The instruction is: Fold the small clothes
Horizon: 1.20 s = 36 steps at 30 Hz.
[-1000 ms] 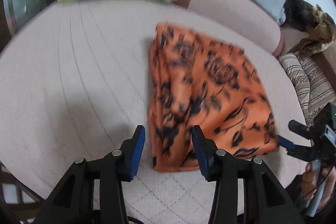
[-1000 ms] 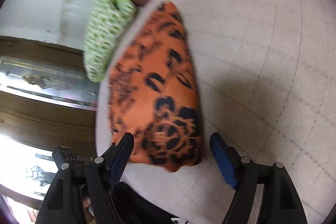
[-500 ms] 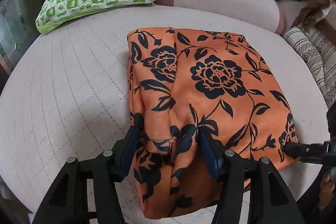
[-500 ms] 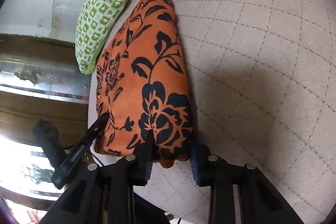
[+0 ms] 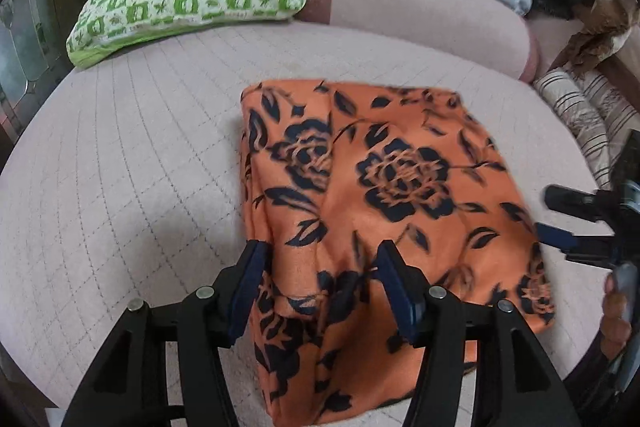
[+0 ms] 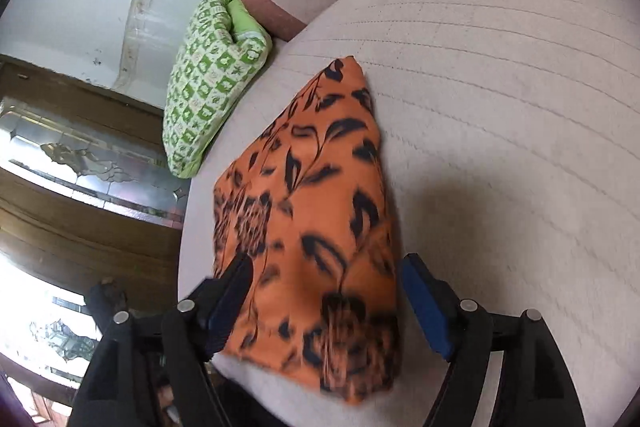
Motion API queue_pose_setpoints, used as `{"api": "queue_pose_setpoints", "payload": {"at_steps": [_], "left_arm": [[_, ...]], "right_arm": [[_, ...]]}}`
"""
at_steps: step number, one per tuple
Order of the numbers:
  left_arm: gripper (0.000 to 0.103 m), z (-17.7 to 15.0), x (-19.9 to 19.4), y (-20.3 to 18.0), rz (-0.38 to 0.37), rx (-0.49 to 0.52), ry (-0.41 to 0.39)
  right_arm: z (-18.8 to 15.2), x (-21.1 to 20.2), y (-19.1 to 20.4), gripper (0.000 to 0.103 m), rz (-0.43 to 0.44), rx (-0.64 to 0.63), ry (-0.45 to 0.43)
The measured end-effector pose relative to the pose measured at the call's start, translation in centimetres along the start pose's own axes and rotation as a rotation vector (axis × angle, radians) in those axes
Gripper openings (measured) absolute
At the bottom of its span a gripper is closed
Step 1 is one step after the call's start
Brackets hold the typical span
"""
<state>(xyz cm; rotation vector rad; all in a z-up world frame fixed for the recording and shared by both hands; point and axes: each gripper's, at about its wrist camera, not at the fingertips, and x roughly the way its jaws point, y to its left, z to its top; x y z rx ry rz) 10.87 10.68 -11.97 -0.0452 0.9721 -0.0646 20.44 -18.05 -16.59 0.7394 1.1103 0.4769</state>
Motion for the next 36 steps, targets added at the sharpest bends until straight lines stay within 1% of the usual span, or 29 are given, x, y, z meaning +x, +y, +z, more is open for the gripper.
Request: {"api": "queue_pose_setpoints", "payload": {"at_steps": [1,2,3,5,7,8,9,11,12,14,15,16,17,19,20,21,22,23,24,25,27,28,29,30,31,32,33,35,36], "left_arm": [[0.059,-0.1,0.4,0.1,0.004,-0.006,0.009],[0.059,-0.2,0.8,0.4,-0.007,-0.015,0.022],[0.059,-0.3,0.7,0.5,-0.012,-0.018,0.02],[0.059,-0.1,0.3,0.8,-0.019,-0.016,0.011],[0.059,0.4,-0.3,1.1,-0.027,-0.029,-0.011],[0.059,0.8,-0.8,1.3,-0.041,-0.038,-0.034],[0.061,1.2,-1.1,1.5,-0.051,-0.045,-0.054],[0.062,2.0,-0.7,1.6,-0.058,-0.051,-0.061],[0.062,2.2,0.5,1.6,-0.065,-0.055,-0.035],[0.063,2.0,3.4,2.0,-0.068,-0.073,0.046],[0.066,1.5,5.0,2.7,-0.077,-0.107,0.066],[0.066,1.3,5.1,3.3,-0.103,-0.142,0.057],[0.066,1.3,4.7,3.7,-0.125,-0.169,0.054],[0.065,1.4,3.3,4.4,-0.167,-0.218,0.051],[0.065,1.5,2.4,4.9,-0.181,-0.239,0.027],[0.065,1.4,1.1,5.6,-0.195,-0.261,-0.02],[0.067,1.4,-0.2,6.5,-0.221,-0.291,-0.068],[0.069,1.4,-0.5,7.1,-0.238,-0.314,-0.079],[0.074,1.4,-0.4,7.9,-0.274,-0.357,-0.076],[0.074,1.3,0.1,8.3,-0.302,-0.379,-0.057],[0.074,1.1,2.5,8.3,-0.357,-0.394,0.038],[0.073,0.7,3.6,8.0,-0.365,-0.396,0.085],[0.073,0.3,4.5,7.4,-0.352,-0.38,0.097],[0.072,0.2,4.3,6.9,-0.338,-0.351,0.074],[0.046,0.3,4.1,6.3,-0.325,-0.317,0.066],[0.038,0.5,4.3,6.0,-0.341,-0.311,0.089],[0.034,0.7,4.3,5.9,-0.355,-0.32,0.094],[0.03,1.2,3.8,5.1,-0.347,-0.284,0.086],[0.029,1.4,3.1,4.8,-0.368,-0.294,0.073]], "right_arm": [[0.4,2.0,-0.4,0.072,-0.044,0.036,0.045],[0.3,3.1,-1.4,0.044,-0.015,0.059,0.07],[0.1,2.9,-1.5,0.041,0.001,0.07,0.061],[-0.1,2.3,-0.5,0.041,-0.016,0.032,0.043],[0.1,1.5,0.6,0.046,-0.016,-0.003,0.028],[0.5,1.2,0.9,0.057,-0.023,-0.006,0.019],[0.9,0.7,1.1,0.073,-0.013,-0.008,-0.007],[2.0,0.1,1.3,0.084,-0.009,-0.01,-0.071],[2.7,0.3,1.1,0.084,-0.014,0.006,-0.088],[3.6,1.8,0.8,0.084,0.001,0.019,-0.062],[3.9,3.4,0.6,0.068,0.005,-0.005,-0.006],[3.7,4.9,0.2,0.041,-0.012,-0.004,0.048],[3.5,5.2,-0.5,0.036,-0.002,0.031,0.042],[3.1,4.2,-0.4,0.036,0.027,0.021,0.0],[2.9,3.8,-0.2,0.04,0.025,0.003,-0.016],[2.6,3.2,0.1,0.051,0.003,-0.009,-0.028],[2.3,2.8,0.0,0.061,0.011,-0.006,-0.028],[1.9,2.3,-0.2,0.078,0.029,-0.007,-0.031],[1.6,1.8,-0.2,0.08,0.031,-0.017,-0.049],[1.7,1.6,-0.1,0.08,0.022,-0.028,-0.06],[1.6,2.1,0.0,0.079,0.023,-0.032,-0.042],[1.7,2.8,0.0,0.079,0.023,-0.009,-0.001],[1.7,4.0,0.0,0.079,0.018,-0.017,0.055],[1.4,5.0,0.3,0.076,-0.015,-0.049,0.09],[1.3,5.2,0.9,0.065,-0.047,-0.084,0.086],[1.2,5.1,1.4,0.054,-0.057,-0.103,0.091],[1.3,4.6,1.8,0.042,-0.052,-0.112,0.088],[1.5,3.6,2.6,0.036,-0.043,-0.136,0.079],[1.6,3.1,3.3,0.036,-0.045,-0.161,0.076]]}}
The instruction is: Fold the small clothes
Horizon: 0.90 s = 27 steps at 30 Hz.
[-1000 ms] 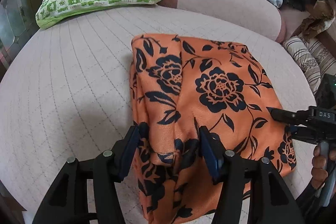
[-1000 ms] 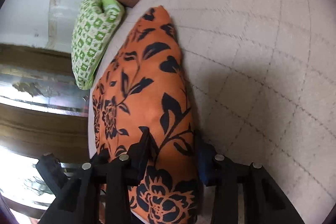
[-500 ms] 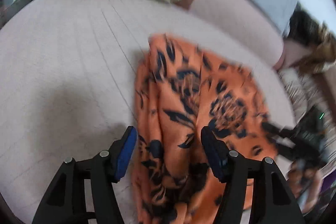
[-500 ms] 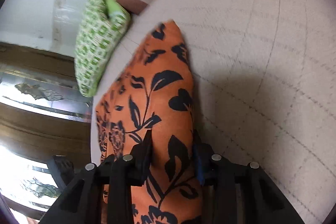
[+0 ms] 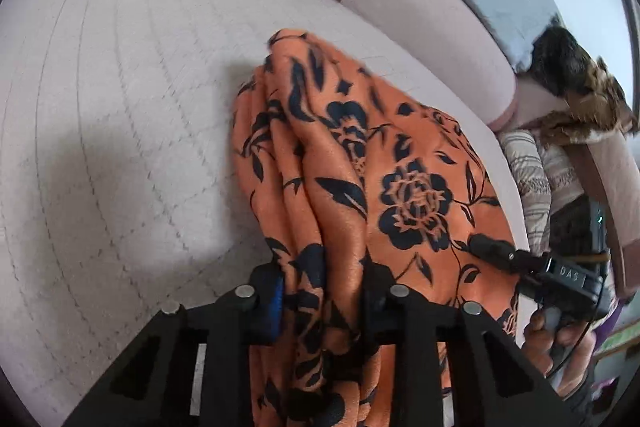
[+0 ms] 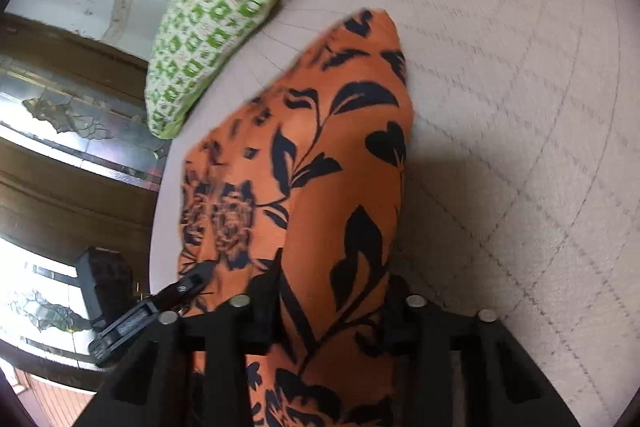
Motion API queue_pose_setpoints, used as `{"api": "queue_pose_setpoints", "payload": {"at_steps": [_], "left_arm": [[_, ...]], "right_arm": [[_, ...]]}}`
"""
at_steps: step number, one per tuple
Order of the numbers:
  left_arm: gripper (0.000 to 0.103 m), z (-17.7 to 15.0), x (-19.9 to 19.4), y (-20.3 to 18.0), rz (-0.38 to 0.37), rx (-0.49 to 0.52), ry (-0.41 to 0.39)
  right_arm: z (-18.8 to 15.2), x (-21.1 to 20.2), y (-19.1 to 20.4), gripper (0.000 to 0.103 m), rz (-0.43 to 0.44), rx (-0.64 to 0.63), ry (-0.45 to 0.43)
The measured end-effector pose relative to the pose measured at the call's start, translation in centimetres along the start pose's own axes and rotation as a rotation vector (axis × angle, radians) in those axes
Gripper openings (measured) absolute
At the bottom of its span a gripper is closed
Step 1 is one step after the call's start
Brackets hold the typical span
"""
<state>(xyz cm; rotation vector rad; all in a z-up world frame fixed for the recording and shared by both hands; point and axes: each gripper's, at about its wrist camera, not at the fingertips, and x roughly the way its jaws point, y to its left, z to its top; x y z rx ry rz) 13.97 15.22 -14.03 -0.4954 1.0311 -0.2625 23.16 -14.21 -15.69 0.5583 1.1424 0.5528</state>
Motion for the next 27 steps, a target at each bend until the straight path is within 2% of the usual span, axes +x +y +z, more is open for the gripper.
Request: {"api": "queue_pose_setpoints", "payload": {"at_steps": [5,9,12,15,19,23,24,25,26,27], "left_arm": [[0.029,1.2,-2.5,-4.3,-0.05,0.051,-0.095],[0.029,3.5,-3.0,-9.8,-0.092,0.132,-0.148],[0.029,4.9,-2.6,-13.0,-0.106,0.178,-0.163],[0.029,5.7,-1.4,-14.9,-0.111,0.205,-0.156],[0.03,5.9,1.9,-16.3,-0.102,0.214,-0.129],[0.032,4.9,5.7,-15.1,-0.077,0.197,-0.088],[0.035,4.5,7.1,-14.6,-0.054,0.194,-0.08],[0.037,4.0,8.7,-13.9,-0.019,0.181,-0.047],[0.038,3.6,10.1,-13.1,0.015,0.167,-0.013],[0.052,3.0,10.8,-12.2,0.031,0.148,-0.008]], "right_arm": [[1.7,-4.1,2.0,0.035,0.017,-0.056,-0.081],[3.8,-8.6,2.0,0.035,0.013,-0.085,-0.159],[5.4,-11.7,1.0,0.035,-0.001,-0.093,-0.212],[6.8,-13.0,-0.1,0.035,-0.018,-0.097,-0.235],[7.4,-13.1,-3.4,0.035,-0.022,-0.065,-0.231],[6.8,-10.2,-7.6,0.035,-0.018,-0.022,-0.199],[6.5,-9.5,-8.8,0.036,-0.017,-0.006,-0.193],[6.3,-8.2,-10.4,0.038,-0.019,0.017,-0.18],[6.1,-7.4,-11.5,0.045,-0.038,0.032,-0.16],[5.7,-6.6,-13.1,0.055,-0.079,0.063,-0.136]]}}
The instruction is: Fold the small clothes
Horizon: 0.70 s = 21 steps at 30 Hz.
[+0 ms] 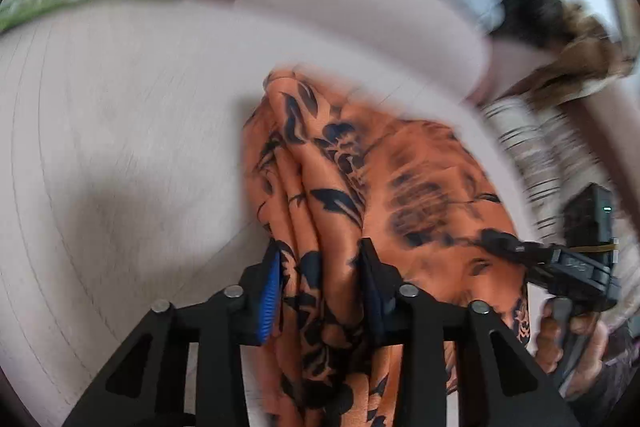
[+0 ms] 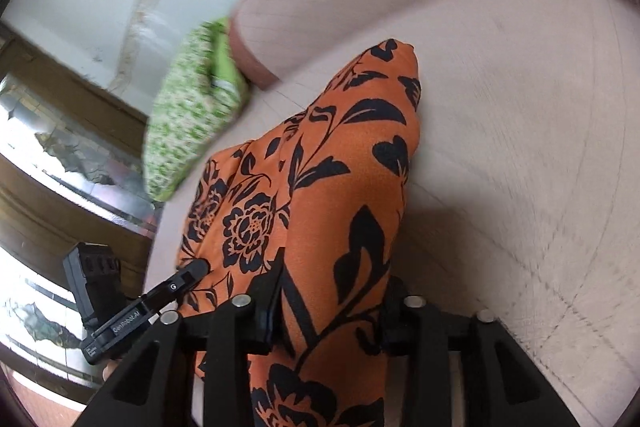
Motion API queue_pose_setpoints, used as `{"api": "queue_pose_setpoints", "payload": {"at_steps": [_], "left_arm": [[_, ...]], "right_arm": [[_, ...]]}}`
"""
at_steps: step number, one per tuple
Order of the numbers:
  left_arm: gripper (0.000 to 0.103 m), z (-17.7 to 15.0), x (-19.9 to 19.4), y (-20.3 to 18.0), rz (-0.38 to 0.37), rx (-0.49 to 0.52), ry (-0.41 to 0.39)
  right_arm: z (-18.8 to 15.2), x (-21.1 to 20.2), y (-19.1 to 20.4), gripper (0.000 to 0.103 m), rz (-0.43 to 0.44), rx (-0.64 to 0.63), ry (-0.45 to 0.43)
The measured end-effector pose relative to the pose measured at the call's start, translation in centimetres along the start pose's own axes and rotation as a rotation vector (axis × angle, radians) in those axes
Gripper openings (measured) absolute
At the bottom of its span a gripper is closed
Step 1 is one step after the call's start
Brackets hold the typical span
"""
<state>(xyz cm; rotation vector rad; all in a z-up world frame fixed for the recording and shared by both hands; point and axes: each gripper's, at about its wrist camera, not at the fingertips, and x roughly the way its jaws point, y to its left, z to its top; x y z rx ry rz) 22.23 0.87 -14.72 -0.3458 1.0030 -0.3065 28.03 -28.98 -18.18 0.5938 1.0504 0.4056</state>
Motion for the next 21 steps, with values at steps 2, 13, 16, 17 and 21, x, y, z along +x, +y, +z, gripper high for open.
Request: {"api": "queue_pose_setpoints", "payload": {"at_steps": [2,13,16,17,21], "left_arm": [[0.058,-0.5,-0.9,0.4,0.008,-0.007,-0.041],[0.057,-1.5,-3.2,-3.7,0.128,0.189,-0.092],[0.06,-1.5,-1.5,-2.6,0.153,0.126,-0.014],[0.06,-1.1,-2.1,-2.6,0.152,0.117,-0.031],[0.064,2.2,-4.2,-4.3,0.168,0.144,-0.118]], "right_arm": [[-0.7,-0.7,-1.4,0.057,0.052,0.044,-0.044],[-0.2,-4.8,3.5,0.072,0.181,-0.059,-0.134],[0.1,-1.5,0.6,0.073,0.174,0.103,-0.051],[0.4,-2.0,0.9,0.073,0.194,0.086,-0.064],[3.1,-3.6,4.0,0.073,0.226,-0.04,-0.107]]}}
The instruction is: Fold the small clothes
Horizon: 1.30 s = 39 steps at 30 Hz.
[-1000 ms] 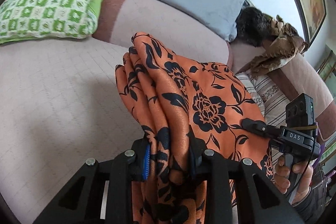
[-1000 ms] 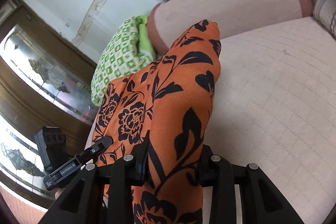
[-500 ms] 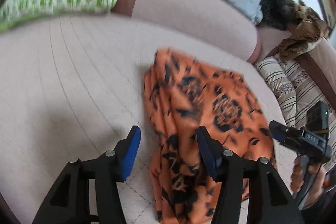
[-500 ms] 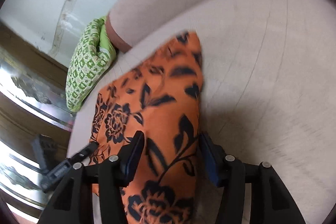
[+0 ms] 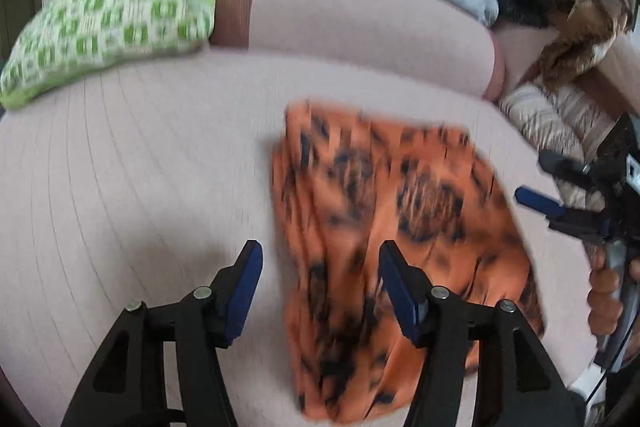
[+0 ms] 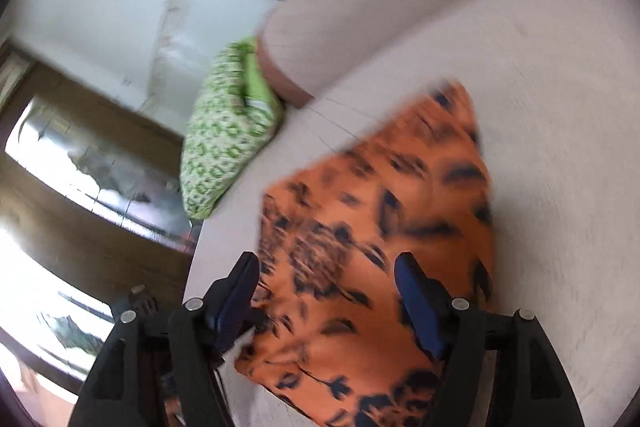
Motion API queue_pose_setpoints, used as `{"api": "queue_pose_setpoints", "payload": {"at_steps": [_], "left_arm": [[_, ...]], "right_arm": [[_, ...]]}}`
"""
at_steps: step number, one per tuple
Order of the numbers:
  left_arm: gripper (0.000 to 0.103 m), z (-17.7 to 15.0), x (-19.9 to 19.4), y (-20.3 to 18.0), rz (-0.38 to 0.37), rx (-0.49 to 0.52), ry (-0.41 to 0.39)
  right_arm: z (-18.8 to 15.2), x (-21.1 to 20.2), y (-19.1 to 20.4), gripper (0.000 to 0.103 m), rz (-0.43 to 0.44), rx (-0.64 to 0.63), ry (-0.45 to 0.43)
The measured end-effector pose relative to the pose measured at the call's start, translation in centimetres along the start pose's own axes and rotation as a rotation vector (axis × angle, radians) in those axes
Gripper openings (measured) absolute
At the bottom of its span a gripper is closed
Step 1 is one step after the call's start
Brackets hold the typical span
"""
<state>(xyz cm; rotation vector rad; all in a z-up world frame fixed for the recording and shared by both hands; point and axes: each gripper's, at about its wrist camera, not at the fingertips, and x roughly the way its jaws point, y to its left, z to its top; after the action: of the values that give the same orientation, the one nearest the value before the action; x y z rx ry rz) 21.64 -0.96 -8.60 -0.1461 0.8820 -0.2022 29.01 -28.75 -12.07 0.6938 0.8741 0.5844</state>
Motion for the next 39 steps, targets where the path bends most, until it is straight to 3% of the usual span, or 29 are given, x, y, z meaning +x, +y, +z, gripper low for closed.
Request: {"api": "queue_pose_setpoints", "payload": {"at_steps": [2,4,7,8,11,14,17,20,22,24,26,30,34,39], "left_arm": [[0.067,2.3,0.7,-0.3,-0.025,-0.028,-0.008],[0.067,4.0,3.1,-0.3,0.01,-0.051,0.014],[0.07,4.3,8.5,1.0,0.086,-0.09,0.169],[0.07,4.0,9.7,1.7,0.065,-0.123,0.199],[0.071,4.3,8.5,2.4,0.024,-0.163,0.15],[0.071,4.4,7.3,2.1,0.076,-0.135,0.087],[0.073,4.0,7.6,2.3,0.096,-0.15,0.137],[0.073,3.4,4.1,1.3,0.147,-0.098,0.076],[0.075,2.8,1.2,0.9,0.189,-0.078,0.035],[0.077,1.6,-1.4,0.1,0.199,-0.07,0.014],[0.078,0.6,-3.3,-0.7,0.212,-0.051,-0.002],[0.084,-2.4,-8.3,-2.1,0.235,-0.029,-0.045],[0.084,-4.4,-11.9,-3.5,0.244,-0.002,-0.068],[0.084,-6.2,-15.1,-4.2,0.234,-0.005,-0.092]], "right_arm": [[2.0,0.8,-0.8,0.073,0.002,0.032,-0.011],[3.0,2.0,-3.0,0.074,0.0,0.109,0.009],[2.8,4.3,-6.1,0.073,0.009,0.23,0.05],[2.6,4.3,-6.2,0.074,0.021,0.226,0.041],[2.6,3.2,-3.9,0.074,0.019,0.142,0.017],[2.6,2.3,-2.9,0.074,-0.005,0.102,-0.014],[2.2,4.2,-4.8,0.075,-0.074,0.166,0.052],[1.5,1.6,-1.5,0.076,-0.031,0.084,0.002],[-0.3,-0.8,1.7,0.076,-0.117,-0.018,-0.012],[-3.0,-2.6,4.5,0.083,-0.217,-0.117,-0.023],[-6.1,-4.2,6.5,0.086,-0.367,-0.198,-0.038],[-11.0,-7.0,6.9,0.097,-0.579,-0.216,-0.018],[-14.7,-9.3,7.5,0.102,-0.68,-0.226,-0.026],[-16.6,-11.5,10.5,0.102,-0.734,-0.307,-0.057]]}}
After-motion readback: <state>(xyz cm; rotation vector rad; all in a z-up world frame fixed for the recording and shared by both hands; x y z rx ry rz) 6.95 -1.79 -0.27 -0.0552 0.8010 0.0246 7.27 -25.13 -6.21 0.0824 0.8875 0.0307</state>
